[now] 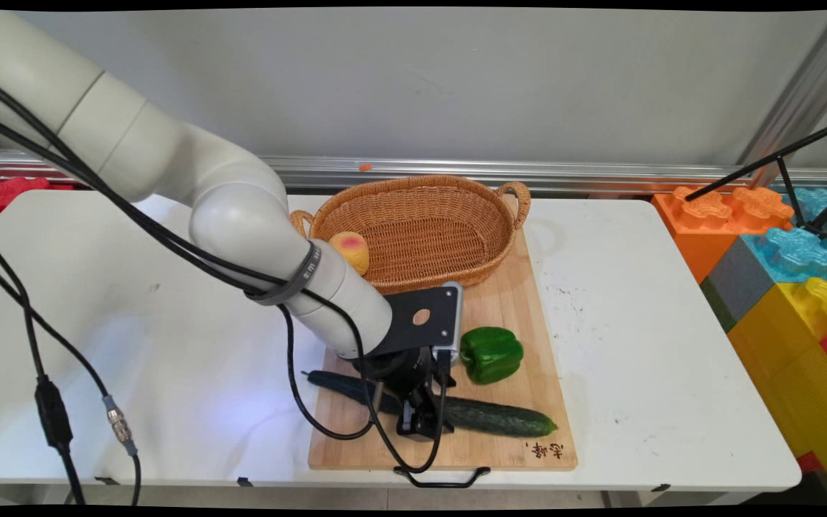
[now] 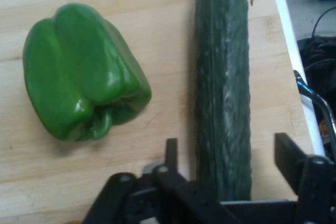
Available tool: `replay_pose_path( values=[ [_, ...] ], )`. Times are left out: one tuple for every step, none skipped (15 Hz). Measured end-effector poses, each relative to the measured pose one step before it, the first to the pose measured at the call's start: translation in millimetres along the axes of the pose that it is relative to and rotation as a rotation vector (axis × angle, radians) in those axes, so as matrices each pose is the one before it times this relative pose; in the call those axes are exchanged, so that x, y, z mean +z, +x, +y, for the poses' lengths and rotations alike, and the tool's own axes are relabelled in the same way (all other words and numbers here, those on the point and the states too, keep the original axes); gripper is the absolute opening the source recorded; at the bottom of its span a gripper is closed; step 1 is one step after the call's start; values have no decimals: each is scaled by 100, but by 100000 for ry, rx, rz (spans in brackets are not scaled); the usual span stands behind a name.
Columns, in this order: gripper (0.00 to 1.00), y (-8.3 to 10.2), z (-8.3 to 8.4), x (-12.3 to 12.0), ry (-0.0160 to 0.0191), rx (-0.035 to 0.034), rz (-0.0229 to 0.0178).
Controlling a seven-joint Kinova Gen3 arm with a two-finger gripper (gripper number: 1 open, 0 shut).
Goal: Place the picked object on the cutting board
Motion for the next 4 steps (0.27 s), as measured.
replay_pose_path(
  values=[
    [100, -16, -24, 52, -6, 323, 17],
    [100, -19, -29, 0, -17, 231, 13],
    [100, -43, -42, -67, -59, 173, -24],
    [100, -45, -26, -94, -53, 142, -17]
  ],
)
